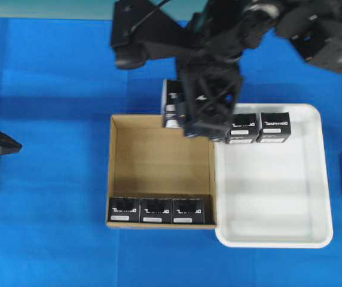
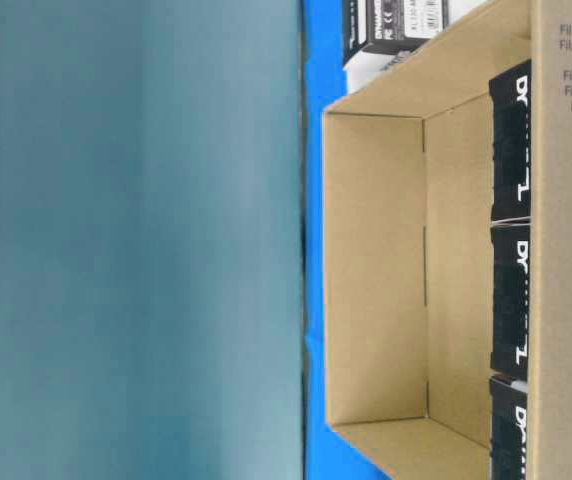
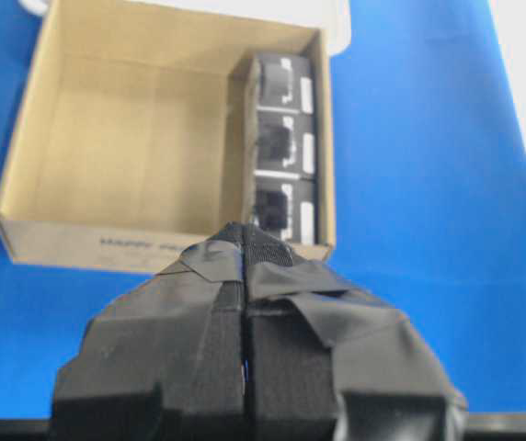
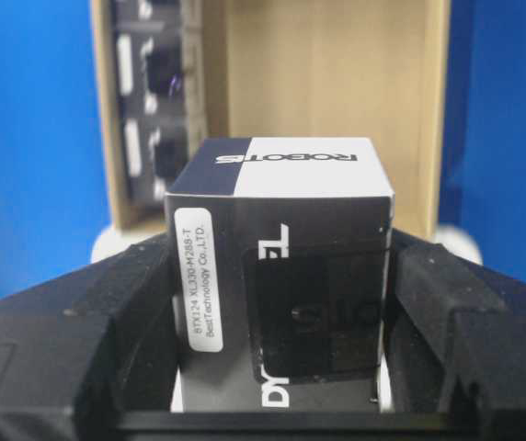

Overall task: Pick the box from inside the cardboard box.
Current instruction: 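Lift the held box and carry it right toward the white tray, then lower the held box into the white tray below the two boxes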

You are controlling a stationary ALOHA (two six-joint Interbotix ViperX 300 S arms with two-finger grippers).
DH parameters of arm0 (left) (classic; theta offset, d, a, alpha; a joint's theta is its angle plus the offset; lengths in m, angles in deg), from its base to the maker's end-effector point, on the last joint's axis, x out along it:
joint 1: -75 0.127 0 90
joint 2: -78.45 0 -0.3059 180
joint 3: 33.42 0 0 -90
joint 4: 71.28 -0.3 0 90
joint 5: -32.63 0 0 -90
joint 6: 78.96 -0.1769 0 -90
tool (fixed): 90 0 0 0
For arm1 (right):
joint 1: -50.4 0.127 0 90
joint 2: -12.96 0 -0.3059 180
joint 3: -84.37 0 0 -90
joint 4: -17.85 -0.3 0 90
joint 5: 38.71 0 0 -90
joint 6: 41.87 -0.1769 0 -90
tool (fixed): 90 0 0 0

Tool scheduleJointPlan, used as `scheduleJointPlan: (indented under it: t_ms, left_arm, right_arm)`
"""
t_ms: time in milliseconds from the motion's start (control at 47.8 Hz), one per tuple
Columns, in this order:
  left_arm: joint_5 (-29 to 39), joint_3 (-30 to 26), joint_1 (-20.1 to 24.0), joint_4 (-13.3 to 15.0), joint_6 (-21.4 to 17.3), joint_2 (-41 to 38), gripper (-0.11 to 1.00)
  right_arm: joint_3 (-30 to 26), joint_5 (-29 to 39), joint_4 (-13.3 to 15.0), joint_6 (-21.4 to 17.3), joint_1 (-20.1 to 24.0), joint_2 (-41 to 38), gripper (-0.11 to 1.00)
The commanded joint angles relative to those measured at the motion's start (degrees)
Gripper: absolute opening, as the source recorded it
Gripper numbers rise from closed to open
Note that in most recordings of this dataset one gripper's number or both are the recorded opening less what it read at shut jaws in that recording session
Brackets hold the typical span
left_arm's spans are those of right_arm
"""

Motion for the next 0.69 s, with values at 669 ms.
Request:
scheduleJointPlan:
  t_ms: [669]
  left_arm:
    - [-0.4,-1.4,0.0,-0.2,-0.5,-0.3,-0.07]
  right_arm:
    - [41.0,-18.5,2.0,0.3,-0.3,22.4,0.62]
